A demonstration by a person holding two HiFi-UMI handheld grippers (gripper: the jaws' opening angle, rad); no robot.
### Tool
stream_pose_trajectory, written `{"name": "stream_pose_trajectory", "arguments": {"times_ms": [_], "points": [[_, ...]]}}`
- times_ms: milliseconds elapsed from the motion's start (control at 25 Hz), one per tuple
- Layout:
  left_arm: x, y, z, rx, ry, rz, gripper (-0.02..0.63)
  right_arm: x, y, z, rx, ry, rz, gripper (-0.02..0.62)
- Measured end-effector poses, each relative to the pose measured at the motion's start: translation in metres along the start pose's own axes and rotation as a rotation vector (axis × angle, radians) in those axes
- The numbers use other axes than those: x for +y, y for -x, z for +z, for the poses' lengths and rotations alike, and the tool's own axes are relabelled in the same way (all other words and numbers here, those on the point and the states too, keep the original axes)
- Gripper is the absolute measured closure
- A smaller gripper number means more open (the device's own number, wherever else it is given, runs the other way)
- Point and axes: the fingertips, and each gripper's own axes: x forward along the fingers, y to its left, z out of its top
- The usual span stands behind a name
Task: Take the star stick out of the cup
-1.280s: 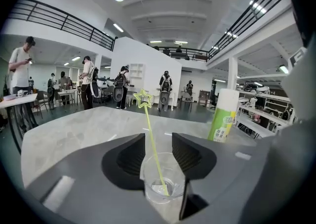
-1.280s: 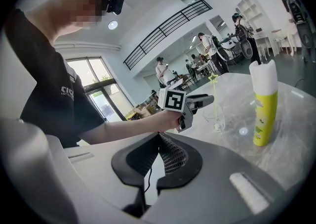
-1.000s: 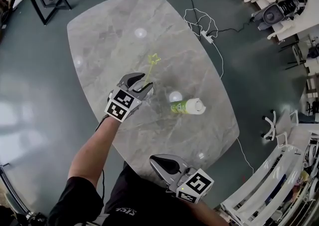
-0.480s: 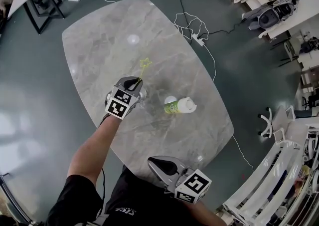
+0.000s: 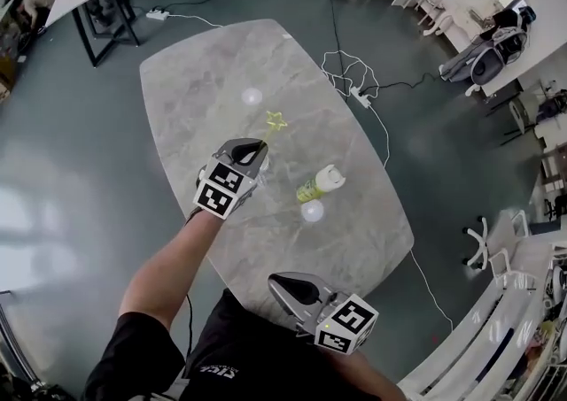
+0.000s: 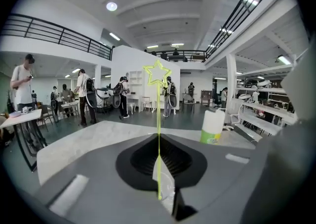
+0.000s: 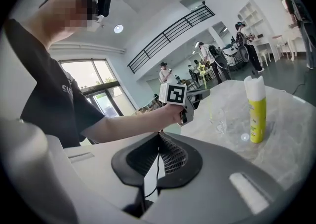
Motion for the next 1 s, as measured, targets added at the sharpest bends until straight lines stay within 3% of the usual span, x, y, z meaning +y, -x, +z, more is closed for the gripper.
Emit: {"name": "stream_pose_trajectory", "arguments": {"times_ms": [280, 440, 720, 1000], "points": [[-0.063, 0.068, 0.043, -0.074, -0.018, -0.004, 0.598, 0.041, 0.033, -0.020, -0.018, 0.068, 0.063, 0.583], [-0.092, 0.092, 0.055, -0.092, 0.018, -0.024, 0.598, 0.047, 0.059, -0.023, -0.045, 0.068, 0.042, 0.583], [-0.144, 0.123, 0.067, -0.089, 0.010, -0.041, 0.598, 0.052, 0.107, -0.032, -0.088, 0.053, -0.012, 0.583], [-0.196, 0.141, 0.053, -0.108, 0.014, -0.056, 0.598, 0.050, 0.137, -0.055, -0.097, 0.048, -0.042, 0.583]]}}
